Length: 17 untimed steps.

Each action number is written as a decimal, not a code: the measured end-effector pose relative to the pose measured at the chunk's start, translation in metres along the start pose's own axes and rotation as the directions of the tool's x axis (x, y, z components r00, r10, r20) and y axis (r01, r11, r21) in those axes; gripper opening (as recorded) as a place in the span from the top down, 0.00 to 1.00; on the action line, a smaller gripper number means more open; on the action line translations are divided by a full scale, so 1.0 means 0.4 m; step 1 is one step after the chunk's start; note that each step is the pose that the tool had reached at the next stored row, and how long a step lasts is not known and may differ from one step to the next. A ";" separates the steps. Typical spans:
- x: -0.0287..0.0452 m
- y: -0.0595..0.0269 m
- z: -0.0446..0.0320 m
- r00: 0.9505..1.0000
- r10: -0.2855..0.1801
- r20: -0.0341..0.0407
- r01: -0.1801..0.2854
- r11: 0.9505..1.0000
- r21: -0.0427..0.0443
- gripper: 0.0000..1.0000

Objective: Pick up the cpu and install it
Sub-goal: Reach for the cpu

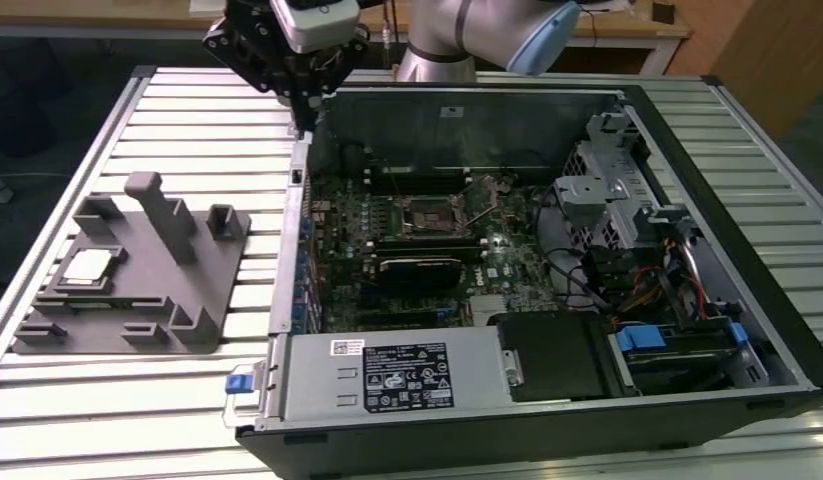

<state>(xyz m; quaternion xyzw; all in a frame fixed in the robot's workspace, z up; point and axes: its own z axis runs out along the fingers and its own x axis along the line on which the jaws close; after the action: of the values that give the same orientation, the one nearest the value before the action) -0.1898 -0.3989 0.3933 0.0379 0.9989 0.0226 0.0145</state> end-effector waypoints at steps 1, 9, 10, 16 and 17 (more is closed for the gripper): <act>0.005 0.000 0.000 1.000 0.000 0.000 0.000 1.000 0.000 0.89; 0.043 -0.003 -0.001 1.000 0.000 0.002 0.000 1.000 -0.002 0.89; 0.047 -0.004 -0.002 1.000 0.000 0.003 0.000 1.000 -0.002 0.89; 0.077 -0.006 -0.003 1.000 0.000 0.004 0.000 1.000 -0.002 0.89; 0.082 -0.006 -0.003 1.000 0.000 0.005 0.000 1.000 -0.002 0.89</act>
<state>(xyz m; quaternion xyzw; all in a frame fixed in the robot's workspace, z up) -0.2226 -0.3989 0.3933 0.0378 0.9989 0.0236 0.0169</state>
